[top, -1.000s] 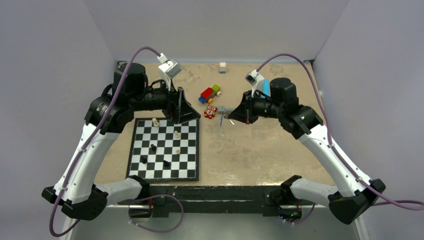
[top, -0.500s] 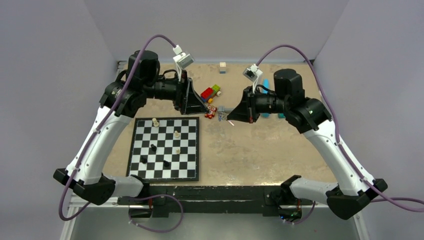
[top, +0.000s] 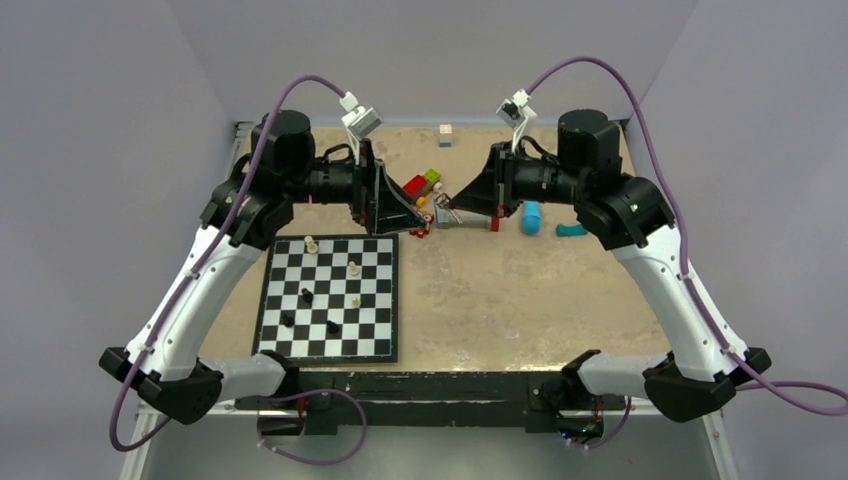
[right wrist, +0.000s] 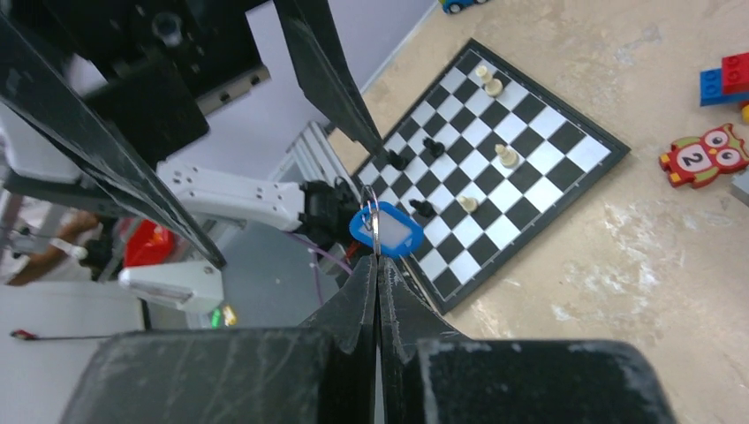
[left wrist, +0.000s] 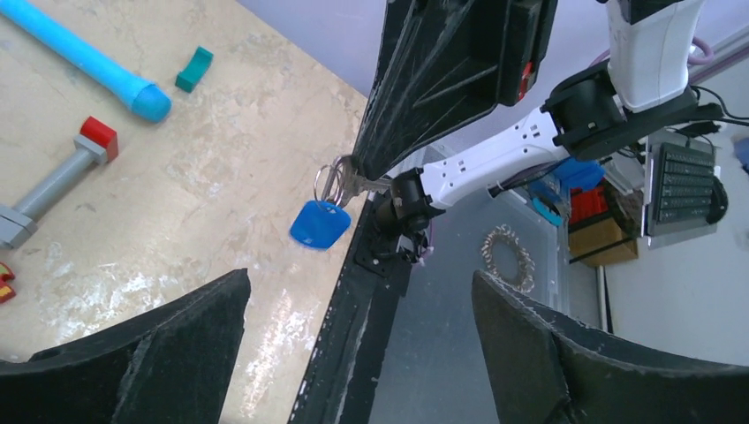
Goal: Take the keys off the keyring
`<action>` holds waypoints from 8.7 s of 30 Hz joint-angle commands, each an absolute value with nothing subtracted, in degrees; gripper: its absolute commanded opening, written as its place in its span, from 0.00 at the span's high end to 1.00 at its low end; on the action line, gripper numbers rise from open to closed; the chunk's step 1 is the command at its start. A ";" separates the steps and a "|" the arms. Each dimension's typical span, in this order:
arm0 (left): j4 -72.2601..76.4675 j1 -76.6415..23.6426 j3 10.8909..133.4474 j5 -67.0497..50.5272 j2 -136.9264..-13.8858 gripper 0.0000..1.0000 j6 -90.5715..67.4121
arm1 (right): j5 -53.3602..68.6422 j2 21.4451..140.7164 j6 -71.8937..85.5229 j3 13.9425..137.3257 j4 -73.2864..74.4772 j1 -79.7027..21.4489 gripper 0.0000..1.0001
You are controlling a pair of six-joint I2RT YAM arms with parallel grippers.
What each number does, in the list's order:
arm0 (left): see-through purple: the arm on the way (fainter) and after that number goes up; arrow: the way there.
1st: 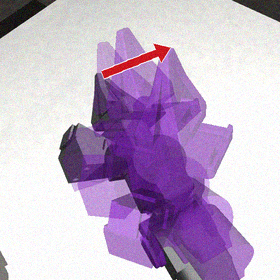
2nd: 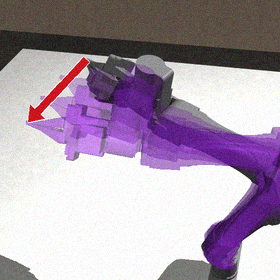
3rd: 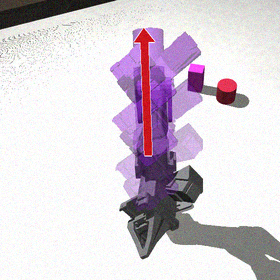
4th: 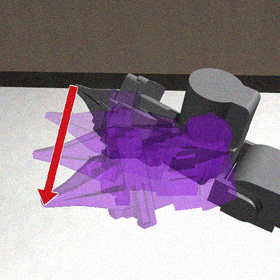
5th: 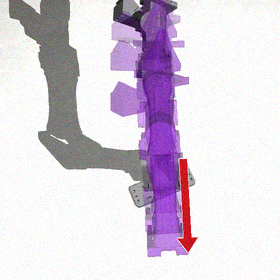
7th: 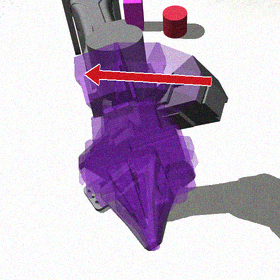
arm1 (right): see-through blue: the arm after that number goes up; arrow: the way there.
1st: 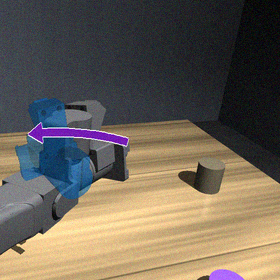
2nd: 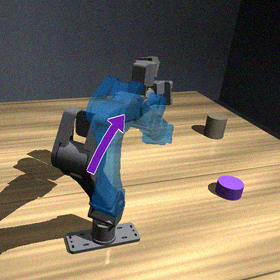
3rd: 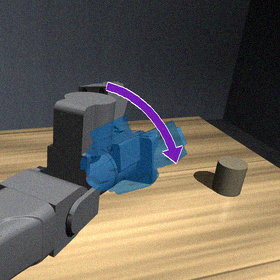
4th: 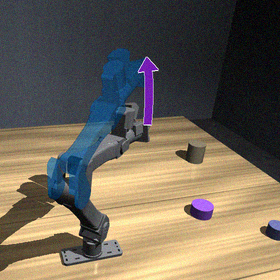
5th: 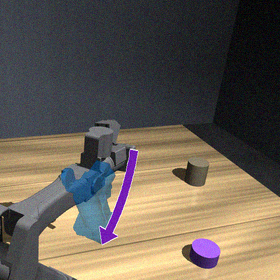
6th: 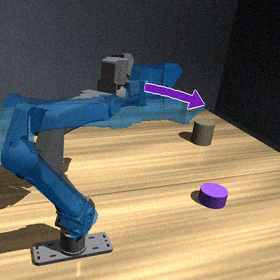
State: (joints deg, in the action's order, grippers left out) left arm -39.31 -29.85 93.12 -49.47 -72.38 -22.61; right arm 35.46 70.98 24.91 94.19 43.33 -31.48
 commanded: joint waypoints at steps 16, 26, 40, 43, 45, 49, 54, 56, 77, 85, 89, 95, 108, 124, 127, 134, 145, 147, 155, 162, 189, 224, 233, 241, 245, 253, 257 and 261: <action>-30.62 -49.50 86.44 -5.61 -63.85 0.00 -1.37 | 35.41 81.32 39.11 115.24 51.80 -31.60 1.00; -35.55 -51.15 92.70 -1.35 -64.45 0.02 7.57 | 37.88 80.74 37.66 115.85 52.09 -31.56 1.00; -66.35 -46.58 126.48 -26.70 -79.05 0.06 5.70 | 42.82 76.76 25.50 110.58 50.10 -31.67 1.00; -68.42 -46.59 127.41 -28.46 -81.03 0.06 5.03 | 45.08 75.29 25.27 109.15 47.19 -31.66 1.00; -67.96 -46.63 127.26 -29.64 -81.50 0.06 3.85 | 46.25 74.10 24.75 107.86 45.48 -31.72 1.00; -64.40 -46.60 125.47 -30.22 -80.47 0.06 1.97 | 46.67 72.95 22.34 107.71 46.17 -31.69 1.00; -61.86 -46.58 125.58 -32.33 -80.54 0.10 0.49 | 47.45 72.45 20.87 107.76 47.06 -31.75 1.00; -61.27 -46.58 125.94 -33.61 -80.91 0.12 -1.81 | 47.90 72.14 20.77 107.44 46.76 -31.81 1.00; -57.05 -46.58 127.69 -37.87 -84.17 0.34 -7.26 | 50.92 69.36 17.74 105.39 45.28 -32.70 1.00; -56.20 -46.72 127.81 -38.89 -84.90 0.53 -8.87 | 50.65 69.34 17.03 105.47 45.20 -32.78 1.00; -56.69 -46.67 127.65 -38.69 -84.65 0.63 -8.96 | 50.71 69.24 16.79 105.31 45.19 -32.85 1.00; -57.63 -46.67 127.60 -38.44 -84.80 0.80 -9.05 | 50.53 69.00 16.44 105.38 45.02 -32.79 1.00; -53.27 -46.71 124.76 -38.41 -82.75 1.00 -12.37 | 50.31 68.53 19.08 103.45 41.46 -32.83 0.73; -42.69 -46.74 118.14 -37.08 -78.23 1.00 -21.78 | 52.72 68.25 25.03 101.02 30.93 -32.85 0.66; -41.63 -46.67 117.17 -36.25 -77.62 1.00 -22.23 | 53.32 68.84 25.99 101.08 29.55 -32.90 0.67; -41.26 -46.67 116.57 -35.74 -77.97 1.00 -22.68 | 54.48 69.42 26.85 101.55 28.48 -32.87 0.73; -40.70 -46.71 116.34 -34.57 -77.61 0.55 -22.99 | 53.75 68.88 25.02 102.04 31.02 -32.98 1.00; -41.21 -46.72 116.41 -32.47 -76.62 0.36 -22.68 | 53.28 68.86 24.06 102.42 32.72 -33.00 1.00; -44.87 -46.46 120.48 -29.09 -76.58 0.30 -20.88 | 53.28 68.20 23.69 102.06 33.83 -32.96 1.00; -48.91 -46.02 122.69 -31.73 -78.70 0.45 -19.79 | 53.54 68.74 24.22 103.10 33.37 -32.98 1.00; -49.80 -46.06 125.19 -35.47 -81.39 0.61 -20.00 | 53.61 69.24 24.17 103.45 33.48 -32.96 1.00; -43.27 -46.12 122.60 -29.29 -79.26 1.00 -29.92 | 48.96 68.29 27.70 102.77 27.07 -32.96 1.00; -38.34 -46.07 119.07 -25.93 -77.04 1.00 -35.87 | 46.99 68.46 29.01 103.65 23.80 -32.96 1.00; -31.19 -46.11 113.12 -25.00 -74.16 1.00 -41.66 | 46.13 68.00 30.87 101.97 19.94 -32.96 1.00; -25.62 -46.12 108.70 -24.65 -72.30 1.00 -45.64 | 44.76 66.21 31.05 99.44 16.88 -32.96 1.00; -24.72 -46.08 107.59 -24.98 -71.91 1.00 -44.84 | 44.26 66.46 31.33 98.74 16.37 -33.05 1.00; -27.58 -45.98 108.84 -24.49 -72.37 1.00 -42.04 | 43.57 66.64 31.46 98.90 16.47 -33.07 1.00; -30.70 -46.02 110.62 -24.84 -72.56 0.63 -38.71 | 43.20 66.81 31.60 98.43 16.42 -33.05 1.00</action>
State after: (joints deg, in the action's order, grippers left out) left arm -27.97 -46.13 107.94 -24.14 -72.82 -42.54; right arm 45.52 67.07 30.96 98.87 19.81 -32.73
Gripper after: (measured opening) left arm 0.119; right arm 0.014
